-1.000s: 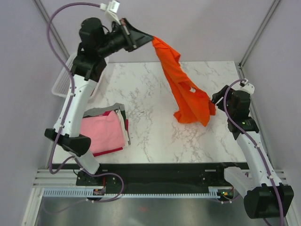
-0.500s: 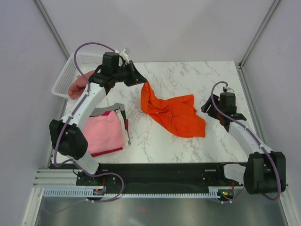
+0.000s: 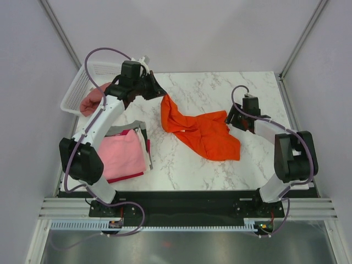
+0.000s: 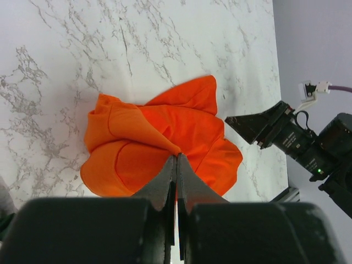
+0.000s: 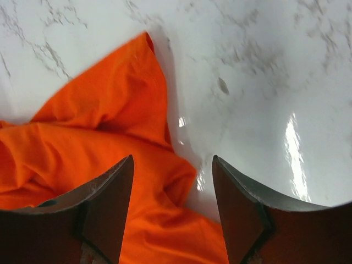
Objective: Fold and stack the t-shirts
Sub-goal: Flatten the tshirt out
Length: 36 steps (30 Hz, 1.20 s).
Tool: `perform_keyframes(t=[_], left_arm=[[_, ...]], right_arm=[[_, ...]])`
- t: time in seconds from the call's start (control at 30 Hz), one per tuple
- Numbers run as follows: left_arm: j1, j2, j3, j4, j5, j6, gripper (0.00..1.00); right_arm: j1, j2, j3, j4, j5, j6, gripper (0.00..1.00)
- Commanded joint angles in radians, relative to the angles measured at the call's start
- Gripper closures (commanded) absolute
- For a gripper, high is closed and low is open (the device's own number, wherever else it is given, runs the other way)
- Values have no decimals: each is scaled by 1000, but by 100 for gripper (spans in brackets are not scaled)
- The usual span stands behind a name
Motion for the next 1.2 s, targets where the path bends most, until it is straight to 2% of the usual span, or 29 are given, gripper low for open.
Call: perform_keyframes(t=[0.0, 0.27, 0.47, 0.5, 0.57, 0.63, 0.67, 0.83, 0.93, 1.17], left_arm=[[2, -17, -15, 14, -49, 35, 98], [3, -35, -37, 23, -100, 44, 98], [2, -38, -45, 31, -109, 42, 98], [2, -40, -45, 31, -114, 42, 98], [2, -40, -46, 31, -119, 44, 98], [3, -37, -45, 31, -120, 44, 98], [2, -34, -46, 29, -117, 41, 98], [5, -47, -19, 19, -117, 48, 98], [3, -78, 20, -9, -126, 53, 98], [5, -210, 98, -63, -158, 79, 98]], right_arm=[[24, 101, 126, 58, -5, -4, 32], [39, 299, 319, 24, 52, -16, 33], [85, 395, 428, -53, 159, -53, 45], [87, 403, 439, -56, 161, -54, 53], [88, 432, 477, -80, 161, -56, 62], [88, 445, 509, -119, 171, -56, 92], [88, 440, 548, -139, 193, -54, 100], [79, 302, 647, -253, 275, -92, 100], [47, 126, 718, -324, 270, -103, 100], [-27, -247, 677, -376, 268, -105, 100]])
